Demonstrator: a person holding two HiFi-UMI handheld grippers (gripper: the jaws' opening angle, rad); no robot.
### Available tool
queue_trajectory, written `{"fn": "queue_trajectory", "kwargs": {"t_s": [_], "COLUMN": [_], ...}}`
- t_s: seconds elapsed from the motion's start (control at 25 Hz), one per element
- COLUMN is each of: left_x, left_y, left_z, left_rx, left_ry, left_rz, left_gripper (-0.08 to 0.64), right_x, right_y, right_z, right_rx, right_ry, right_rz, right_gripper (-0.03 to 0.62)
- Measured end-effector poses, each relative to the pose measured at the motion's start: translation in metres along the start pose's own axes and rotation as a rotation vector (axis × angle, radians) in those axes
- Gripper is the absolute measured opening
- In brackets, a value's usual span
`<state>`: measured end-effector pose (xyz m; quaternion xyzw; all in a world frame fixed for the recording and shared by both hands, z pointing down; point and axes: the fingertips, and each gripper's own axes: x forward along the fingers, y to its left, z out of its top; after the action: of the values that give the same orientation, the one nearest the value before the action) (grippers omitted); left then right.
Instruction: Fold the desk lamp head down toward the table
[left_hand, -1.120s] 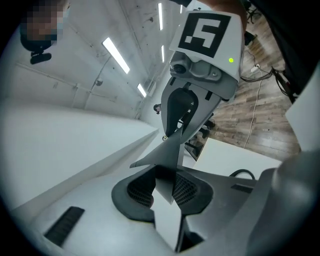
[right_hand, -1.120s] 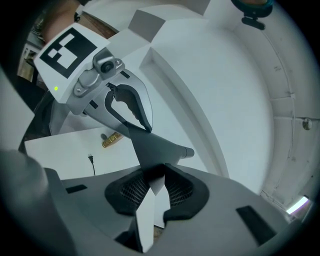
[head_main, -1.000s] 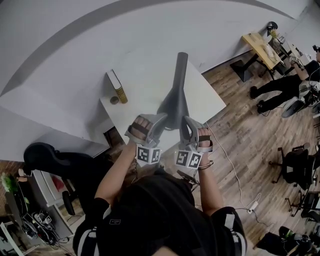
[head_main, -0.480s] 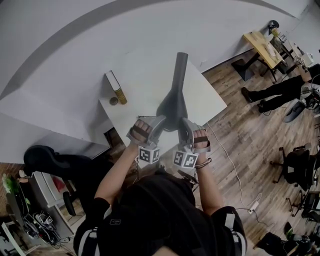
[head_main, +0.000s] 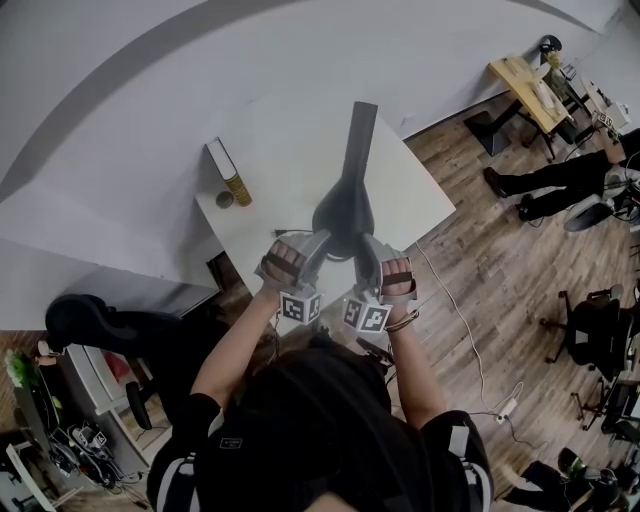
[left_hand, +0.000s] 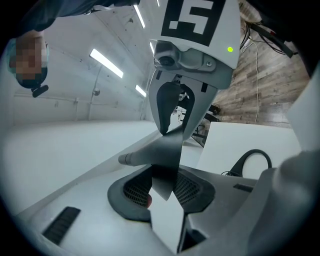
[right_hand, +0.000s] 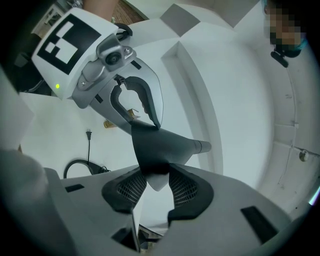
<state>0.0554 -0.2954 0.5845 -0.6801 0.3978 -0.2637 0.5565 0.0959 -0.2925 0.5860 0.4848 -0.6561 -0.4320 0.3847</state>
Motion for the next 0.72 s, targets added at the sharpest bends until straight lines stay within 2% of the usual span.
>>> {"fn": "queue_trajectory", "kwargs": {"t_s": [0.4, 0.72], "left_x": [0.007, 0.015], "left_y": [-0.010, -0.020], "left_z": [-0.005, -0.010], "left_rx": [0.012, 0.016], "left_ry": [0.000, 0.014], "left_rz": [0.034, 0.042], "left_gripper": [0.126, 0.137], "right_x": [0.008, 0.017], "right_y": [0.007, 0.014], "right_z": [-0.007, -0.013], "right_rx": [-0.026, -0.034], "right_ry": [-0.019, -0.019], "right_rz": [-0.033, -0.028], "right_gripper": [0.153, 0.163]}}
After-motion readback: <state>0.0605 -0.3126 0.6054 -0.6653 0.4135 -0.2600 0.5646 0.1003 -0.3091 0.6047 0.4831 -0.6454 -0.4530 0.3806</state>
